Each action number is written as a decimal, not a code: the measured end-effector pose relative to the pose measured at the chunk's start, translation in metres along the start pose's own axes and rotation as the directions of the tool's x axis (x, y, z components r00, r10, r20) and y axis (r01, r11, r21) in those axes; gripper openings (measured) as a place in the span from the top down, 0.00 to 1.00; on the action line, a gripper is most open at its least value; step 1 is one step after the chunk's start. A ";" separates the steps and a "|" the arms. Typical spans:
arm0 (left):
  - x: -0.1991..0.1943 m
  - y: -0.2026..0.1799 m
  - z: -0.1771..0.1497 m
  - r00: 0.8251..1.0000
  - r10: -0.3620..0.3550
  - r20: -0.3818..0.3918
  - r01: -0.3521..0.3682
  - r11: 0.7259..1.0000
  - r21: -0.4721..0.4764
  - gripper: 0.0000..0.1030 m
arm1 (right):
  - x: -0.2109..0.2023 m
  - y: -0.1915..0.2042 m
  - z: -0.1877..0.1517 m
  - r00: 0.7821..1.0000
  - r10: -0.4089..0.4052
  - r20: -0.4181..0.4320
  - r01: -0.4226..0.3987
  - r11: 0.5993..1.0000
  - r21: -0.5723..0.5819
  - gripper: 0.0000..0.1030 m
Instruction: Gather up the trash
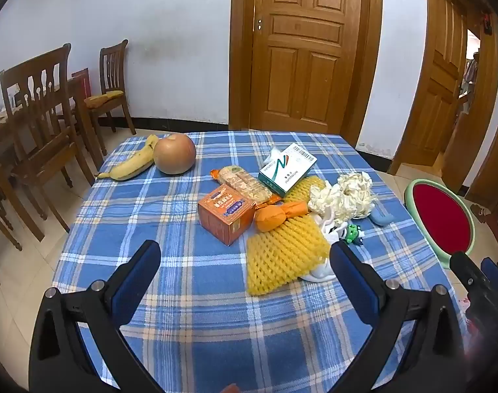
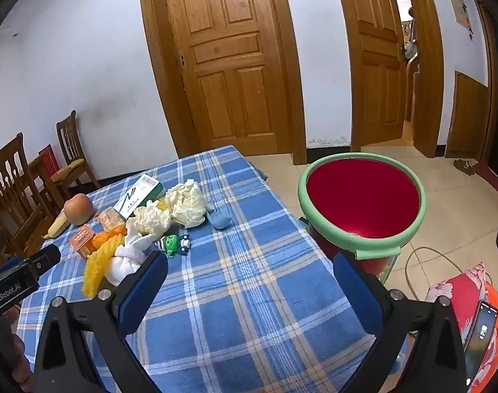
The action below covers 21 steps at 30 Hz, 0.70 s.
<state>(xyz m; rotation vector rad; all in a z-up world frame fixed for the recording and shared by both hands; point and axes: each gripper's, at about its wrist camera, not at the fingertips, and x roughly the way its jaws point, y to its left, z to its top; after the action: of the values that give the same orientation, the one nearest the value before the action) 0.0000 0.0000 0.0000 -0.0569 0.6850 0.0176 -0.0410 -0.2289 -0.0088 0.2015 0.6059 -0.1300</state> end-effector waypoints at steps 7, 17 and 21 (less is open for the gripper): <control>0.000 -0.001 0.000 1.000 -0.001 0.001 0.001 1.000 0.001 0.01 | -0.005 0.000 0.002 1.000 -0.004 0.006 0.004 1.000 -0.009 0.00; -0.002 0.001 0.000 1.000 0.000 -0.002 0.000 1.000 -0.001 0.01 | -0.005 0.000 0.003 1.000 0.000 0.010 0.000 1.000 -0.006 0.00; -0.003 0.002 0.000 1.000 -0.002 -0.002 0.002 1.000 -0.003 0.01 | -0.005 0.001 0.003 1.000 -0.002 0.013 0.002 1.000 -0.006 0.00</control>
<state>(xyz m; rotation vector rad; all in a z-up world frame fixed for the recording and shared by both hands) -0.0020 0.0016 0.0014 -0.0601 0.6871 0.0170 -0.0439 -0.2284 -0.0034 0.1942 0.5938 -0.1312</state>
